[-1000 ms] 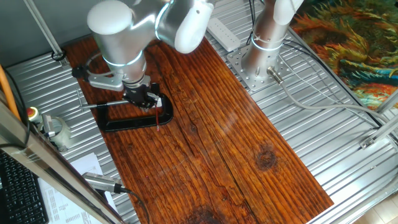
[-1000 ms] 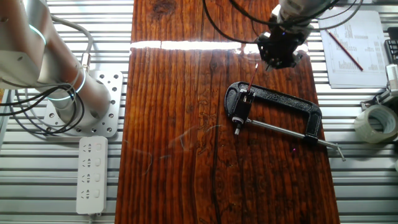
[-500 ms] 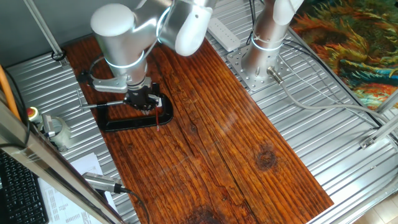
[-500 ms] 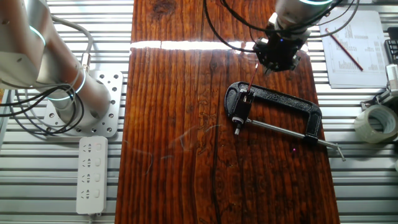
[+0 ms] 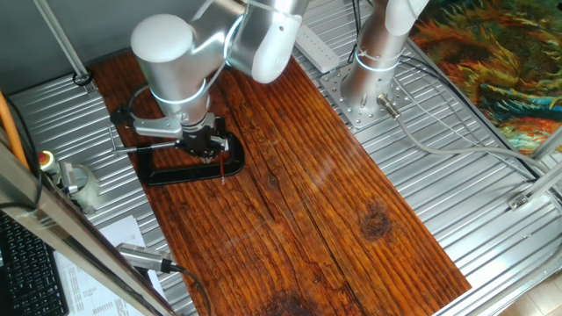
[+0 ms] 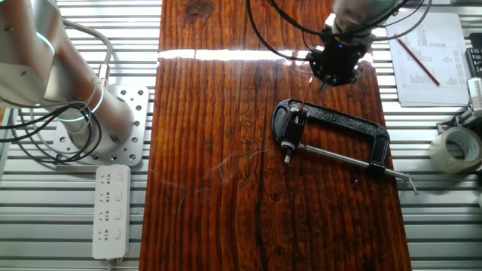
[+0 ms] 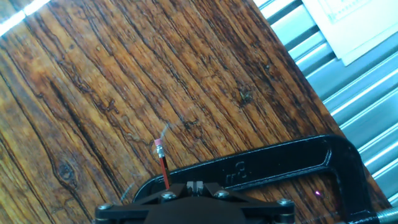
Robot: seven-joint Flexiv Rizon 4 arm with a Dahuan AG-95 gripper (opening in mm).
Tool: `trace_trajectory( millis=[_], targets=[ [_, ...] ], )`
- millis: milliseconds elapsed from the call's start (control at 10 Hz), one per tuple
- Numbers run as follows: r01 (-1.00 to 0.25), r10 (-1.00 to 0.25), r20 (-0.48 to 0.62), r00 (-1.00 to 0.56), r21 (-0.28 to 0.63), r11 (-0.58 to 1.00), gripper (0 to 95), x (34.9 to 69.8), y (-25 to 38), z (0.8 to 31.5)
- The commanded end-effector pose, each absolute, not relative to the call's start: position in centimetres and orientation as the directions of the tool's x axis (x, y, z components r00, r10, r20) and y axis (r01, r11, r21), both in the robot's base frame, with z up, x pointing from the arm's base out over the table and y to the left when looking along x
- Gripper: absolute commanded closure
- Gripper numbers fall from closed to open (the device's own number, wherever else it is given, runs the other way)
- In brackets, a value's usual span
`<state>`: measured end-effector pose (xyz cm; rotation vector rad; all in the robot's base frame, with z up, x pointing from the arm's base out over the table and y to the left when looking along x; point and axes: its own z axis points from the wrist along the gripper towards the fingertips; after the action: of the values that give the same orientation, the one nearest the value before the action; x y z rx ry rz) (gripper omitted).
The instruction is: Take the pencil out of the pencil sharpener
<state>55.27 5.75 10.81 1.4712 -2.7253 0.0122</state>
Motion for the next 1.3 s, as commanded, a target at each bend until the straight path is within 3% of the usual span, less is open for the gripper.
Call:
trace_trajectory(
  millis=[100, 400, 1000, 1100, 1300],
  targets=[
    [-0.826, -0.824, 0.051, -0.564, -0.010, 0.564, 95.0, 55.2, 5.7, 10.8],
    [-0.793, -0.792, 0.038, -0.609, -0.007, 0.610, 95.0, 55.2, 5.7, 10.8],
    [-0.877, -0.877, 0.023, -0.480, 0.013, 0.481, 95.0, 55.0, 5.7, 10.6],
    [-0.885, -0.886, 0.004, -0.464, 0.027, 0.464, 76.0, 54.5, 5.6, 10.4],
    [-0.894, -0.894, -0.015, -0.447, 0.038, 0.447, 76.0, 53.6, 5.5, 10.0]
  ],
)
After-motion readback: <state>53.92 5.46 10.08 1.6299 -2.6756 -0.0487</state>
